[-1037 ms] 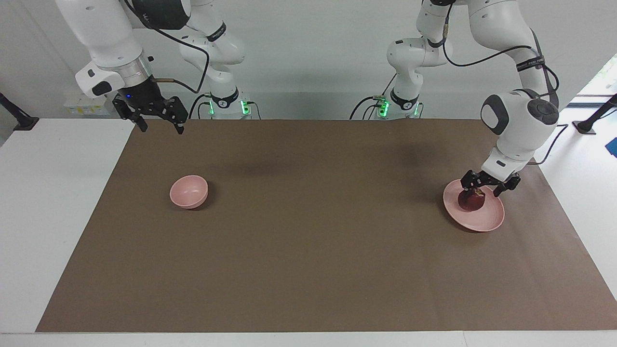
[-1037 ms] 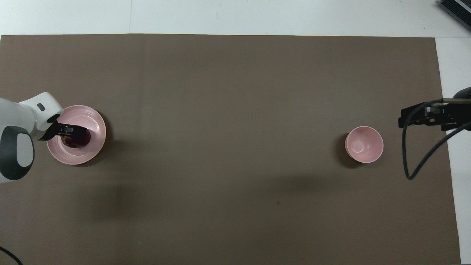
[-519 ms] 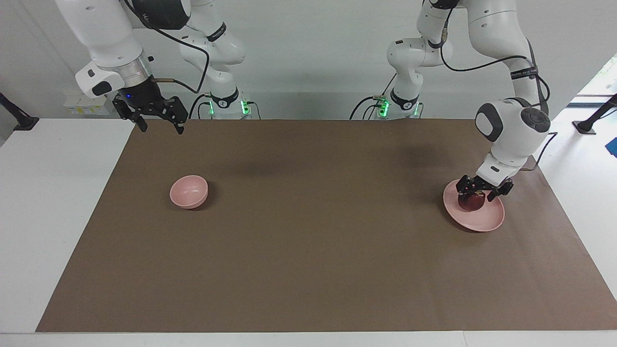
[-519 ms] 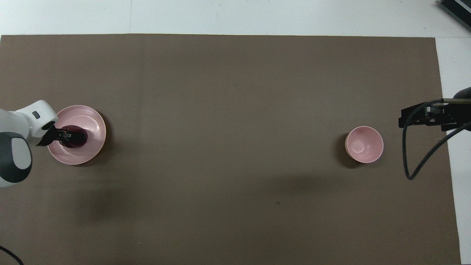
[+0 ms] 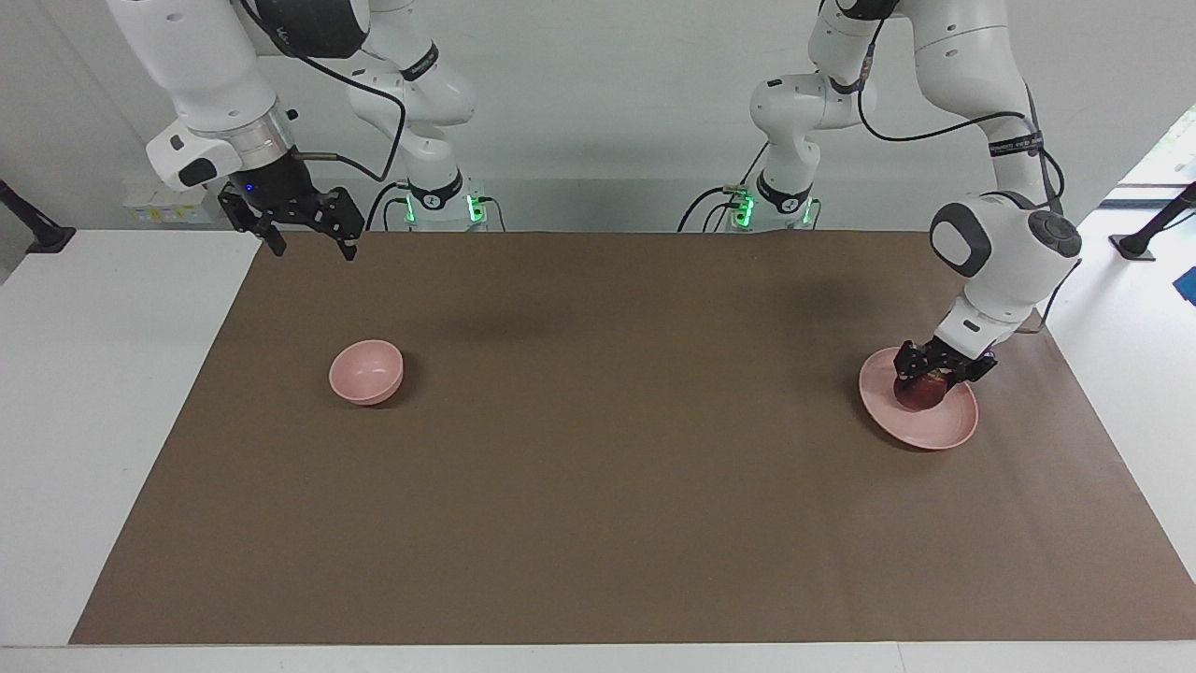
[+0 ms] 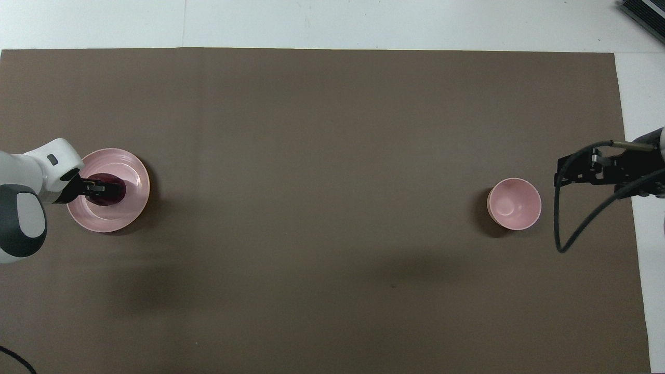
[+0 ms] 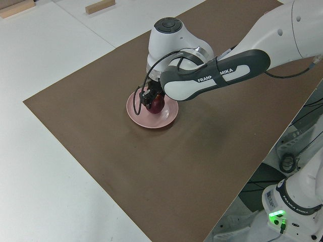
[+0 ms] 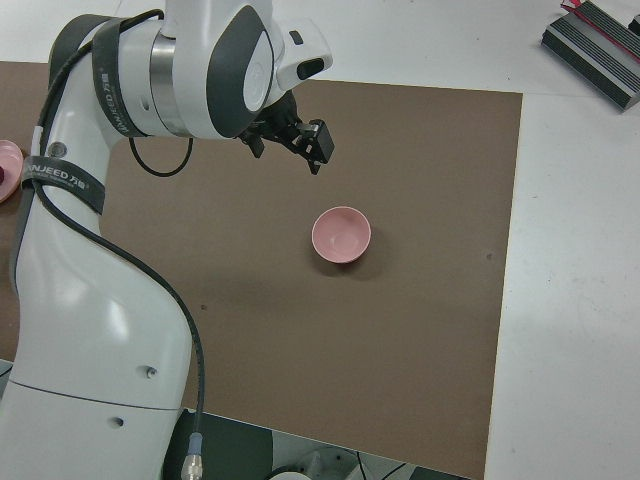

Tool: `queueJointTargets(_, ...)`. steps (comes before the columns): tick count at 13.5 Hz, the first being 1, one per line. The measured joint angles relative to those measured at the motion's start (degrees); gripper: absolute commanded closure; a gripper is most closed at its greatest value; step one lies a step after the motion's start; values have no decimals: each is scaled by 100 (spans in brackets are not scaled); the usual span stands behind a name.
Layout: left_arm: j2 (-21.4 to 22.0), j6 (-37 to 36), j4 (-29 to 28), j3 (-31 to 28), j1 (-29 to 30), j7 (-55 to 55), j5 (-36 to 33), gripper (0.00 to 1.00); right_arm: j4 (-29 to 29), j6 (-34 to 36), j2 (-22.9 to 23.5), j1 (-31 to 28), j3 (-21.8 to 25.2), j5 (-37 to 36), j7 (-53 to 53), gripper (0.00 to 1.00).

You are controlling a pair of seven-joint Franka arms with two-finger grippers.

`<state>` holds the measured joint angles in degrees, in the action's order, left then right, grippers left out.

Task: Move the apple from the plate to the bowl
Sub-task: 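Lift the apple with the left gripper while the right gripper approaches it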

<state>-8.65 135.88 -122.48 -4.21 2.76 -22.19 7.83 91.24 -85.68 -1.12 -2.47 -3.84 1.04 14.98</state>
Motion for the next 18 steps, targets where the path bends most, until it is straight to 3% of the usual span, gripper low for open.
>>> queueJointTargets(2,255,-411,53,59,-19,0,138,100,71,199,-77,31,-12,403,561,0)
queueJointTargets(6,769,-1374,250,148,-138,-16,1529,100,322,466,-275,63,-15,1625,2329,0)
queueJointTargets(9,860,-1766,263,274,-175,-25,2612,100,758,431,-378,106,-25,2578,2869,0)
queueJointTargets(14,901,-1984,238,867,-237,65,4111,100,1488,-435,-361,356,-27,3916,2914,0)
queueJointTargets(18,1042,-1986,104,1329,-448,479,5125,100,1727,-1638,-286,931,-30,4307,3162,0)
